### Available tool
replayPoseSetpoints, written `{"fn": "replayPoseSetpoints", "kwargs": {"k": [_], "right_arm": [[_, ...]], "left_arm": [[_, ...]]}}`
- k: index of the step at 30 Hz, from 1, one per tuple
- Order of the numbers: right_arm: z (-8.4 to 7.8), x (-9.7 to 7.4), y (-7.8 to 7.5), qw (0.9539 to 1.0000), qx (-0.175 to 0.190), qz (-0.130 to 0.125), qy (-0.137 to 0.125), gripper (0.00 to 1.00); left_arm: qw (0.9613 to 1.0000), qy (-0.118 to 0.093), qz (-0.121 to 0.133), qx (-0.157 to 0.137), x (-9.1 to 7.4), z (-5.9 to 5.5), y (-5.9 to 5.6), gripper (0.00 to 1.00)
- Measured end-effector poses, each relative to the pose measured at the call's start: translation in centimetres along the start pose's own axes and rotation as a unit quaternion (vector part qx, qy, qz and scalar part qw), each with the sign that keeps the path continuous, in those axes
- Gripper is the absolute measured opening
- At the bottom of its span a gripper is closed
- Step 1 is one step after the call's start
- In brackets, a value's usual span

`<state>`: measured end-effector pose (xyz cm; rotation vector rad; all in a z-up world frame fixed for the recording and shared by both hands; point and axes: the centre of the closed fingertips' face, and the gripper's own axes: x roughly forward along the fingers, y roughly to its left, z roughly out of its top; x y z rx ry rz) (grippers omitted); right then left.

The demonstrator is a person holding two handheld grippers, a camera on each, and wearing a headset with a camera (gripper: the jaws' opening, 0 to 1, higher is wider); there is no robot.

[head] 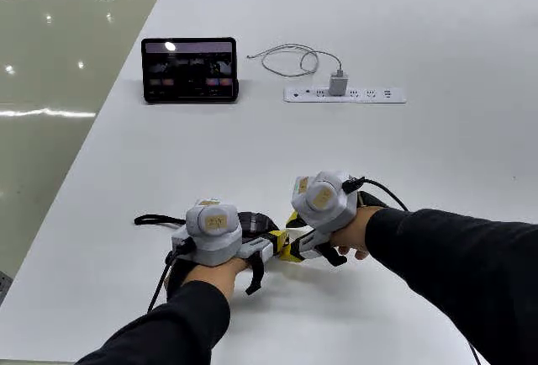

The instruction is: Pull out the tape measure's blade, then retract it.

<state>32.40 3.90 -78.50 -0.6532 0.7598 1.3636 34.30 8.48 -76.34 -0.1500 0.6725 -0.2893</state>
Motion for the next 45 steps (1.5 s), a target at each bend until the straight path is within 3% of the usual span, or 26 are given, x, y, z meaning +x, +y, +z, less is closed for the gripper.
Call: {"fn": "replayPoseSetpoints", "kwargs": {"k": [3, 7, 12, 16, 18, 23, 25, 27, 28, 31, 33, 34, 35, 37, 45], "right_arm": [[-0.2, -0.3, 0.2, 0.9999, 0.013, 0.004, -0.002, 0.56], [-0.4, -0.8, 0.1, 0.9992, 0.039, -0.003, -0.009, 0.70], [0.4, -1.6, -0.4, 0.9981, 0.041, -0.029, -0.036, 0.87], [1.5, -2.5, -1.0, 0.9947, 0.051, -0.056, -0.069, 1.00], [1.5, -3.0, -1.1, 0.9942, 0.052, -0.061, -0.072, 1.00], [1.1, -3.6, -1.2, 0.9931, 0.059, -0.068, -0.076, 1.00], [0.9, -3.9, -1.1, 0.9926, 0.060, -0.071, -0.078, 1.00], [0.7, -4.2, -1.1, 0.9920, 0.066, -0.073, -0.080, 1.00], [0.6, -4.4, -1.1, 0.9917, 0.067, -0.075, -0.081, 1.00], [0.2, -4.9, -1.0, 0.9907, 0.071, -0.078, -0.085, 1.00], [0.0, -5.3, -0.9, 0.9897, 0.076, -0.082, -0.089, 1.00], [-0.2, -5.5, -1.0, 0.9893, 0.078, -0.084, -0.091, 1.00], [-0.4, -5.8, -0.9, 0.9884, 0.080, -0.087, -0.095, 1.00], [-0.8, -6.4, -0.9, 0.9868, 0.086, -0.093, -0.101, 1.00], [-3.0, -8.9, -0.7, 0.9800, 0.109, -0.116, -0.119, 1.00]], "left_arm": [[1.0000, 0.001, -0.001, 0.001, 0.0, 0.0, 0.0, 0.63], [1.0000, 0.004, 0.003, 0.006, -0.1, 0.0, 0.2, 0.65], [0.9996, 0.018, 0.022, -0.003, -0.6, 0.0, 1.7, 0.80], [0.9998, 0.020, 0.004, -0.001, -0.8, 0.3, 1.9, 0.97], [0.9995, 0.001, -0.017, 0.025, -0.8, 1.2, 1.7, 1.00], [0.9984, 0.010, -0.040, 0.039, -1.6, 1.3, 1.8, 1.00], [0.9974, 0.004, -0.039, 0.061, -2.0, 1.8, 1.9, 1.00], [0.9928, 0.005, -0.040, 0.113, -2.5, 2.0, 2.0, 1.00], [0.9920, -0.003, -0.055, 0.114, -2.6, 2.1, 1.5, 1.00], [0.9914, -0.003, -0.064, 0.114, -3.3, 2.1, 1.5, 1.00], [0.9884, -0.011, -0.078, 0.130, -3.7, 2.3, 1.5, 1.00], [0.9887, -0.008, -0.074, 0.130, -3.7, 2.2, 1.8, 1.00], [0.9873, 0.020, -0.067, 0.143, -3.9, 1.4, 2.5, 1.00], [0.9870, 0.008, -0.075, 0.142, -4.2, 1.5, 2.6, 1.00], [0.9854, 0.002, -0.090, 0.144, -6.0, 1.0, 3.8, 1.00]]}}
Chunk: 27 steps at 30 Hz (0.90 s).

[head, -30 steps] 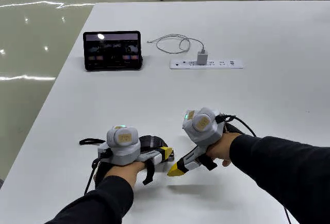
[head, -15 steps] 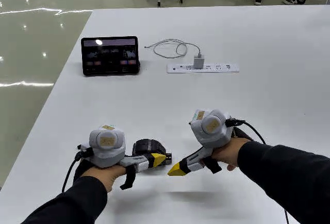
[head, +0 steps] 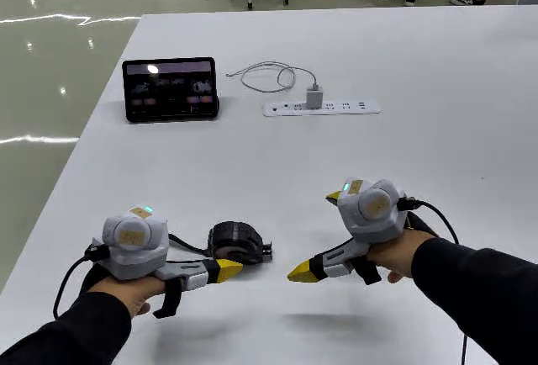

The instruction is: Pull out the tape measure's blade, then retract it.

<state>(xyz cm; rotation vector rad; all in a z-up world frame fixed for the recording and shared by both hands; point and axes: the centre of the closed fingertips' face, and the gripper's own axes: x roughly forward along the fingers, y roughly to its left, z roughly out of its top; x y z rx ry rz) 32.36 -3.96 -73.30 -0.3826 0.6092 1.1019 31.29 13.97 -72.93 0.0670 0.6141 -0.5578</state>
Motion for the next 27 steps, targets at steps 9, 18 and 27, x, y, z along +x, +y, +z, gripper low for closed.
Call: {"fn": "replayPoseSetpoints", "kwargs": {"k": [9, 18, 27], "right_arm": [[-2.3, -3.8, -1.2, 0.9993, 0.021, -0.030, -0.010, 1.00], [-5.0, -8.2, -2.0, 0.9970, 0.052, -0.054, -0.021, 1.00], [-8.2, -12.9, -3.2, 0.9941, 0.063, -0.086, -0.020, 1.00]], "left_arm": [[0.9998, -0.008, -0.008, -0.014, -2.2, -0.2, 0.3, 1.00], [0.9999, -0.007, -0.011, -0.011, -3.9, -0.9, -0.2, 1.00], [0.9997, -0.010, -0.019, 0.006, -5.5, -0.9, -0.6, 1.00]]}}
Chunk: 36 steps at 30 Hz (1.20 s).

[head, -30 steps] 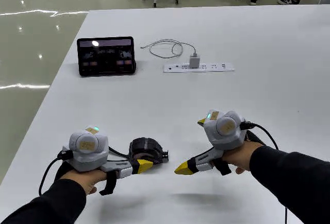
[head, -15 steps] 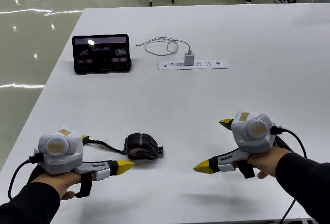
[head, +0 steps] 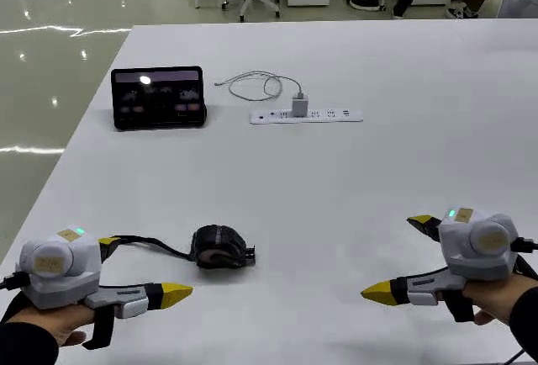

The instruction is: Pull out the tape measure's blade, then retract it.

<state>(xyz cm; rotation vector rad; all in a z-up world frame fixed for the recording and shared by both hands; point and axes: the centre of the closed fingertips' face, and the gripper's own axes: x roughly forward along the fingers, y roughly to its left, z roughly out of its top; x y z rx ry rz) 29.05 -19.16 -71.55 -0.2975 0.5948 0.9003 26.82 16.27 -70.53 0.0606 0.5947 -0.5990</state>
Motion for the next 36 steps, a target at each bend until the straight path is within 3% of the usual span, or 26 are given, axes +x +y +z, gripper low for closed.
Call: {"fn": "replayPoseSetpoints", "kwargs": {"k": [2, 6, 8, 11, 13, 20, 34, 36], "right_arm": [[-0.4, -0.7, -0.5, 1.0000, 0.002, -0.005, -0.002, 1.00], [-1.5, -2.5, -1.0, 0.9999, 0.005, -0.011, 0.002, 1.00], [-1.9, -3.3, -1.2, 0.9999, 0.001, -0.014, 0.002, 1.00], [-2.9, -4.2, -1.9, 0.9996, -0.019, -0.021, 0.001, 1.00], [-3.6, -4.7, -2.2, 0.9996, -0.009, -0.026, 0.007, 1.00], [-3.1, -6.5, -2.3, 0.9991, 0.004, -0.043, 0.001, 1.00], [-3.8, -7.0, -1.9, 0.9988, 0.013, -0.047, -0.001, 1.00], [-3.7, -7.0, -1.8, 0.9989, 0.011, -0.045, 0.000, 1.00]], "left_arm": [[1.0000, 0.007, -0.003, 0.001, -0.3, -0.3, -0.1, 1.00], [1.0000, 0.003, 0.000, 0.001, -1.0, -0.5, 0.0, 1.00], [0.9999, 0.010, 0.003, -0.005, -1.2, -0.9, 0.5, 1.00], [0.9999, 0.004, 0.009, -0.011, -1.9, -0.5, 1.1, 1.00], [0.9999, 0.001, 0.009, -0.011, -2.3, -0.2, 1.2, 1.00], [0.9999, 0.001, 0.011, -0.005, -3.0, -0.3, 1.8, 1.00], [0.9997, -0.012, 0.020, -0.012, -4.0, -0.2, 2.4, 1.00], [0.9997, -0.002, 0.023, -0.008, -3.9, -0.6, 2.6, 1.00]]}}
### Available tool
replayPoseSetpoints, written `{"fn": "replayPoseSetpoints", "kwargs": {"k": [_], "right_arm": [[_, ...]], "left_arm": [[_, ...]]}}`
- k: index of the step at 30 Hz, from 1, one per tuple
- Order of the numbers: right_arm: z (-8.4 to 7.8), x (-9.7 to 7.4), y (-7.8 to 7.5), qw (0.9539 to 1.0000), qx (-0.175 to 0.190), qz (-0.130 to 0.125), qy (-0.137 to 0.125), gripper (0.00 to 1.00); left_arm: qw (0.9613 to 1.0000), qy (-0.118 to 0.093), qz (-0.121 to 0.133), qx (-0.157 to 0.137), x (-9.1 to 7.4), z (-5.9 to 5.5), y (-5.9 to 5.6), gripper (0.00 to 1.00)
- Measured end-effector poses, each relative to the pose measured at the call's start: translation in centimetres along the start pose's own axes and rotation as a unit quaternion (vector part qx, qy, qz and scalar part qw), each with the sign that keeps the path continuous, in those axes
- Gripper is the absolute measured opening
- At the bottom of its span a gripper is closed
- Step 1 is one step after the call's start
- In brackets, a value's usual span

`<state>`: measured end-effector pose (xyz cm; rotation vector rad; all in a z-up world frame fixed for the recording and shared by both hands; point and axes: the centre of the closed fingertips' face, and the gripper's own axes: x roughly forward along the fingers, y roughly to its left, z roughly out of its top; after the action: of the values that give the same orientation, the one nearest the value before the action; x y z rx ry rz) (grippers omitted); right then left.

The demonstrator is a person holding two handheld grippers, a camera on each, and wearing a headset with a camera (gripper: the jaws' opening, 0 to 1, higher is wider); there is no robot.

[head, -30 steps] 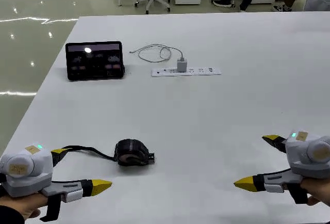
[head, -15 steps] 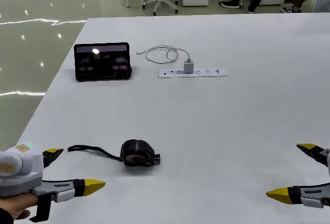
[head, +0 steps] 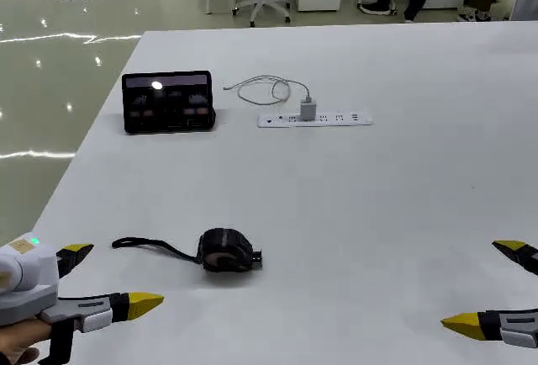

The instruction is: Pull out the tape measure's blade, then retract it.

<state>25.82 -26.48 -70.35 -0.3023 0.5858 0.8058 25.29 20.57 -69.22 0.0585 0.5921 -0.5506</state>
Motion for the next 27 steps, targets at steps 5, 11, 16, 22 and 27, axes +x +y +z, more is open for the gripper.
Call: {"fn": "replayPoseSetpoints", "kwargs": {"k": [5, 11, 16, 22, 27], "right_arm": [[0.1, 0.1, 0.1, 1.0000, -0.006, 0.003, 0.003, 1.00], [0.2, -0.2, 0.2, 1.0000, -0.004, 0.003, 0.002, 1.00], [0.2, -0.2, 0.1, 1.0000, -0.004, 0.003, 0.003, 1.00], [-0.3, 0.0, 0.0, 1.0000, 0.001, 0.003, 0.008, 1.00], [-0.6, 0.2, 0.3, 1.0000, 0.008, 0.001, 0.006, 1.00]], "left_arm": [[1.0000, 0.002, -0.006, -0.001, -0.1, -0.1, -0.2, 1.00], [0.9999, 0.001, -0.011, -0.002, -0.1, 0.2, -0.4, 1.00], [1.0000, 0.005, -0.008, 0.000, -0.1, 0.2, -0.1, 1.00], [0.9998, 0.012, -0.018, 0.002, 0.1, 0.1, -0.4, 1.00], [0.9992, 0.024, -0.031, 0.002, 0.6, -0.7, -1.0, 1.00]]}}
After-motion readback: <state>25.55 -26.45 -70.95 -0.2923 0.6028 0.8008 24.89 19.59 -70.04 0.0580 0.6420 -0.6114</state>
